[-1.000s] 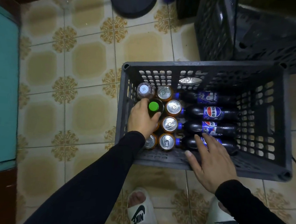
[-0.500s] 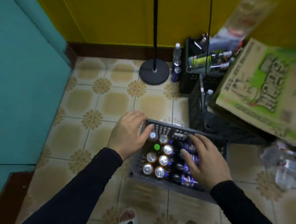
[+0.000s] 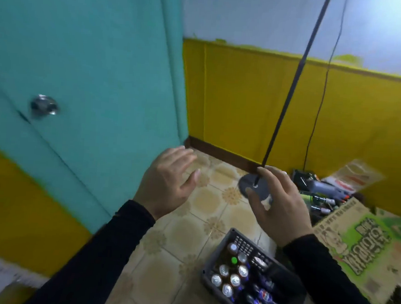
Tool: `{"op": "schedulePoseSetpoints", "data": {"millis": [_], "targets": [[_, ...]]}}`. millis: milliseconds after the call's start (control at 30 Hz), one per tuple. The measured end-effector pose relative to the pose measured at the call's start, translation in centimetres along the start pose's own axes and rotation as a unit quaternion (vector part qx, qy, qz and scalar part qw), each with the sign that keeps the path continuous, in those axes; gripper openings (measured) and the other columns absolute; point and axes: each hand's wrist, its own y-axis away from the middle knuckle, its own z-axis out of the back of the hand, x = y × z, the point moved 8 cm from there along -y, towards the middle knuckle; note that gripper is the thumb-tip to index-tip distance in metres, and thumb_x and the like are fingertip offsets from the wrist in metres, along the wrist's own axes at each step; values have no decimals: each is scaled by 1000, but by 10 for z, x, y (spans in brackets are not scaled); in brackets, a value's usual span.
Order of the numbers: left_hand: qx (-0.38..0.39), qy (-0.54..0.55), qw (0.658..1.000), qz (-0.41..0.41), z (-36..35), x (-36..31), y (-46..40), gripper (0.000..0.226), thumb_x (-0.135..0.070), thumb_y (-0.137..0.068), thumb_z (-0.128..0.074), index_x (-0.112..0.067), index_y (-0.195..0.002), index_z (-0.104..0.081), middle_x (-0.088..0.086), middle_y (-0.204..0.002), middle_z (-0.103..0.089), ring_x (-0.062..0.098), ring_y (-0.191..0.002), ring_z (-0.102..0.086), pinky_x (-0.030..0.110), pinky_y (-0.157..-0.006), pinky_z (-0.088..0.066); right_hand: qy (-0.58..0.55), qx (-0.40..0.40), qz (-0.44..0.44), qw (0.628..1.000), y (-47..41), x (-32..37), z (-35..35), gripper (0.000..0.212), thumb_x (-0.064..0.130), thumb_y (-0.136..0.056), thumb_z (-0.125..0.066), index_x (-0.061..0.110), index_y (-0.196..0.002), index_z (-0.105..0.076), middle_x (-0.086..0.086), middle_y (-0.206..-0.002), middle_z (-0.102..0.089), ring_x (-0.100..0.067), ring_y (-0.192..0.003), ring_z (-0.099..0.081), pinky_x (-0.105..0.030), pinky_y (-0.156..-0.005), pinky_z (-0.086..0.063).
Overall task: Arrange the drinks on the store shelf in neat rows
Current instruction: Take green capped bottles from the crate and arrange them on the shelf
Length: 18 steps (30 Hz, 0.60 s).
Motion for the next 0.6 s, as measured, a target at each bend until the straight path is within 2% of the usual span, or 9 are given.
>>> {"op": "schedulePoseSetpoints", "data": {"millis": [100, 200, 267, 333, 433, 500, 600], "targets": [[-45, -59, 996, 44, 92, -3, 33, 43, -34, -95, -53, 0, -115, -71, 14, -120, -70, 29, -116, -63, 42, -106, -47, -28, -4, 72, 997, -11, 68, 22, 52, 42, -92, -57, 6, -130, -58, -12, -129, -59, -28, -115, -57, -32, -93, -47], [-87, -134, 982, 100, 186, 0, 76, 46, -37, -97, -50, -1, -118, -69, 13, -123, -68, 27, -119, -59, 40, -107, -45, -70, 9, 152, 986, -22, 146, 34, 56, 48, -94, -50, 7, -131, -57, -12, -130, -58, -28, -116, -58, -40, -92, -54], [-123, -175, 967, 138, 249, 2, 111, 47, -38, -97, -49, -1, -119, -68, 14, -123, -67, 26, -120, -55, 34, -109, -37, -106, 18, 204, 973, -25, 203, 38, 59, 50, -94, -47, 6, -131, -57, -13, -131, -59, -29, -116, -59, -45, -90, -56], [-161, -209, 947, 182, 312, 6, 147, 49, -40, -97, -48, -2, -121, -67, 14, -124, -67, 25, -121, -54, 33, -109, -35, -135, 4, 255, 957, -25, 263, 46, 59, 51, -93, -48, 7, -130, -58, -11, -130, -60, -26, -117, -57, -40, -96, -52], [-201, -271, 911, 237, 397, 11, 204, 52, -44, -98, -46, -2, -121, -67, 15, -126, -66, 31, -122, -55, 43, -108, -43, -170, -16, 322, 931, -18, 349, 57, 58, 51, -92, -49, 7, -128, -60, -10, -129, -61, -23, -118, -55, -33, -95, -47], [-224, -305, 884, 273, 449, 17, 240, 55, -46, -99, -44, -1, -122, -65, 17, -127, -64, 33, -122, -54, 43, -106, -42, -193, -24, 362, 912, -11, 405, 60, 57, 50, -92, -49, 7, -127, -61, -10, -129, -61, -25, -118, -56, -35, -96, -48], [-263, -365, 838, 309, 520, 27, 291, 55, -44, -98, -43, 1, -120, -65, 21, -123, -65, 38, -118, -56, 46, -102, -44, -214, -19, 405, 889, 0, 487, 55, 59, 53, -93, -47, 8, -129, -59, -12, -131, -60, -29, -121, -57, -45, -96, -52]]}}
